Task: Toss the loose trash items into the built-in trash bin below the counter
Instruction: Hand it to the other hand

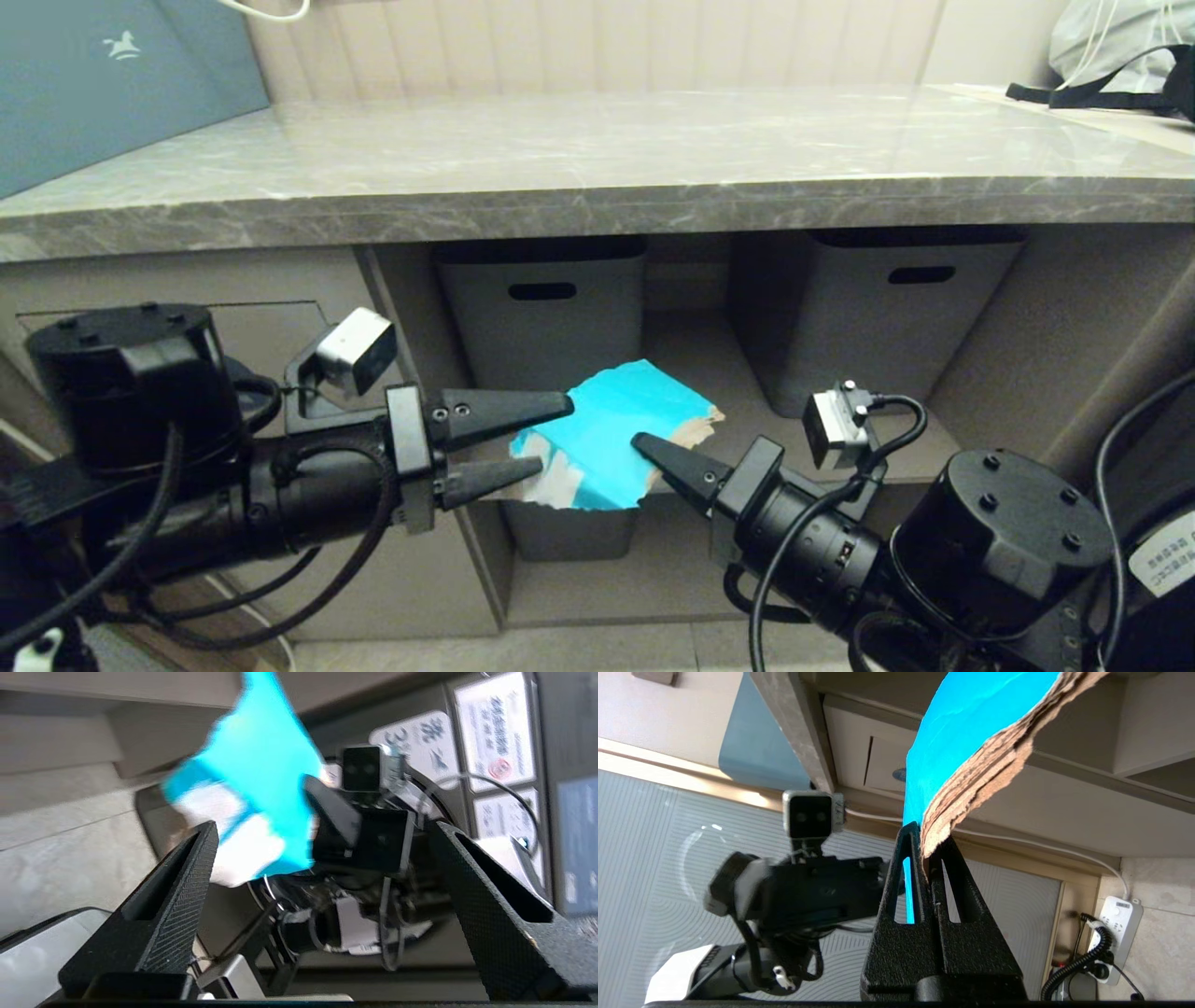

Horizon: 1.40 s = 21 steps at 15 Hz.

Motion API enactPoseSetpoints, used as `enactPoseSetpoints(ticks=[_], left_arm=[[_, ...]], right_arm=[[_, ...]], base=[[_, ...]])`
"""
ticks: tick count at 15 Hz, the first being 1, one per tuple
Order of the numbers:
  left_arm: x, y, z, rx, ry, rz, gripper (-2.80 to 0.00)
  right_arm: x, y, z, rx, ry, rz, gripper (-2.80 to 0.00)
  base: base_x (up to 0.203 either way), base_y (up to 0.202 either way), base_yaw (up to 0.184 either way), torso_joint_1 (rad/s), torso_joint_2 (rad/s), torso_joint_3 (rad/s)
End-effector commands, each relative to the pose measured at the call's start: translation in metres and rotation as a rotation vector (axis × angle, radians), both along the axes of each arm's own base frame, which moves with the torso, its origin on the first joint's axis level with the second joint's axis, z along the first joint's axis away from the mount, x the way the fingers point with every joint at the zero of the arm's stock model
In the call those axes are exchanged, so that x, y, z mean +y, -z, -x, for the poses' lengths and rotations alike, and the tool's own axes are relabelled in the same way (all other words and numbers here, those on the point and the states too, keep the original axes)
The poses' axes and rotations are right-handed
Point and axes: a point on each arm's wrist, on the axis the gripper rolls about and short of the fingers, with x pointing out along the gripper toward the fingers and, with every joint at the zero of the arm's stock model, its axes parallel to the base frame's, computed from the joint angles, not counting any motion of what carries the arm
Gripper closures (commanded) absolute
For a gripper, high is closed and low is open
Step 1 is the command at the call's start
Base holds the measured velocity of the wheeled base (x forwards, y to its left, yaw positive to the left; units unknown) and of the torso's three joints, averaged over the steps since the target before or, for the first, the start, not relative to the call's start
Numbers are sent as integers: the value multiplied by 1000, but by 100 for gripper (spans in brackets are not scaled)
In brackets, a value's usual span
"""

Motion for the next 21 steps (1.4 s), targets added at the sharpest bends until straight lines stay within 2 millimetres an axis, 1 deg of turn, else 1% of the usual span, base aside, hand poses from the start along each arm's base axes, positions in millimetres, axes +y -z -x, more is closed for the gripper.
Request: enactPoseSetpoints(ticks=[1, 3, 5, 11, 12, 15, 21], left_arm=[[-1, 7, -2, 22, -18, -12, -280], [-2, 12, -6, 33, -61, -28, -280], [-8, 19, -14, 53, -88, -49, -280], [-23, 15, -34, 38, -89, -40, -280], [-25, 15, -33, 34, -102, -43, 0], [-33, 16, -29, 49, -131, -44, 0], [-33, 7, -13, 65, -98, -4, 0]], right_arm=[[-1, -2, -1, -5, 3, -15, 0], [1, -4, -1, -13, -5, -20, 0], [1, -4, -1, -16, -12, -18, 0], [-3, 2, 5, -15, -48, 23, 0], [-3, 2, 5, -17, -46, 23, 0], [-2, 3, 4, -15, -48, 26, 0], [-1, 5, 3, -9, -46, 33, 0]], base=[[0, 0, 0, 0, 0, 0], [0, 0, 0, 0, 0, 0], [0, 0, 0, 0, 0, 0], [0, 0, 0, 0, 0, 0], [0, 0, 0, 0, 0, 0], [0, 0, 0, 0, 0, 0], [0, 0, 0, 0, 0, 0]])
